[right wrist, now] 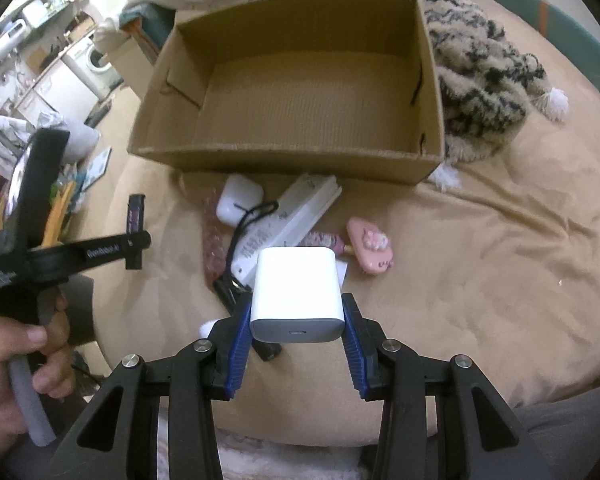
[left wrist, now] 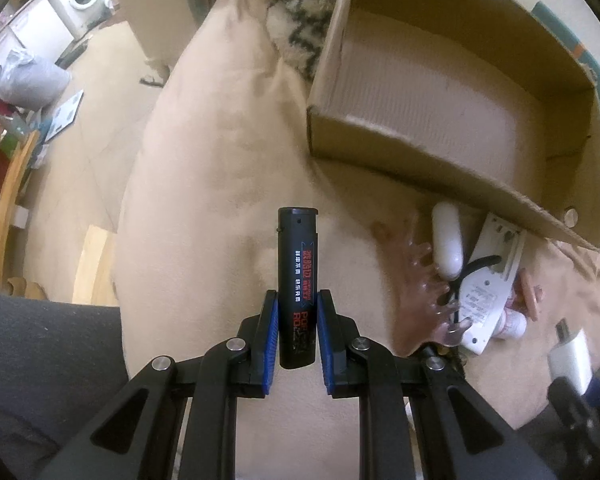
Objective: Organize rigid objects
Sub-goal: 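Carry lighter and charger into the box and open both tools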
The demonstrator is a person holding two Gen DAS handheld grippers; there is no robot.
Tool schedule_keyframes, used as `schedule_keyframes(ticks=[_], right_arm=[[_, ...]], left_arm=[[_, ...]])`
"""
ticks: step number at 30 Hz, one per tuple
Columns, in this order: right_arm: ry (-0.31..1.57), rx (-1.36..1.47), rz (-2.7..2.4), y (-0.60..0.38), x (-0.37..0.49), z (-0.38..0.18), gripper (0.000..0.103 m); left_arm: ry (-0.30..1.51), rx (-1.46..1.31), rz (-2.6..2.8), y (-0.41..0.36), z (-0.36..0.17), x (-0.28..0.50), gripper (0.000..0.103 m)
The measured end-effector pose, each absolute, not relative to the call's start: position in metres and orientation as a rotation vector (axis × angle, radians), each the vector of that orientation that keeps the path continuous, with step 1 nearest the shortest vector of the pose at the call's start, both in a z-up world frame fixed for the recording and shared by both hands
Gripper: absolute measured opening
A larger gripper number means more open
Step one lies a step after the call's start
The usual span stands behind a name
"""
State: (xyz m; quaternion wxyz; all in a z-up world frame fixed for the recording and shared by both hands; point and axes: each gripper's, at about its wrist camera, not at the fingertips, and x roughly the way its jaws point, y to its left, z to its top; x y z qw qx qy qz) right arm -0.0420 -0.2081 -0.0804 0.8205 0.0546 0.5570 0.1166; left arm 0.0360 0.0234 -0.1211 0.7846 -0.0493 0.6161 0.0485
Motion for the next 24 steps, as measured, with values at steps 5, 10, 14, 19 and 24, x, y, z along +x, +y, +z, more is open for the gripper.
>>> schedule_keyframes(ticks=[5, 10, 14, 19, 24], right_arm=[[1.106, 0.149, 0.263, -0.222, -0.038, -0.059, 0.043], [1.020, 0.166, 0.277, -0.233, -0.022, -0.032, 0.043], [0.969, 0.170, 0.297, -0.236, 0.001, -0.016, 0.043], [0.917, 0.164, 0.309, -0.235, 0.036, -0.008, 0.043], [0.924, 0.208, 0.299, -0.243, 0.078, -0.026, 0.043]], left_arm=[[1.236, -0.069, 0.076, 0.010, -0.099, 0.027, 0.017], [1.155, -0.067, 0.036, -0.001, -0.062, 0.030, 0.017], [1.088, -0.035, -0.001, -0.014, -0.028, 0.044, 0.017], [1.070, -0.017, -0.032, -0.022, -0.011, 0.078, 0.017], [1.101, 0.027, -0.074, -0.040, -0.026, 0.116, 0.017]])
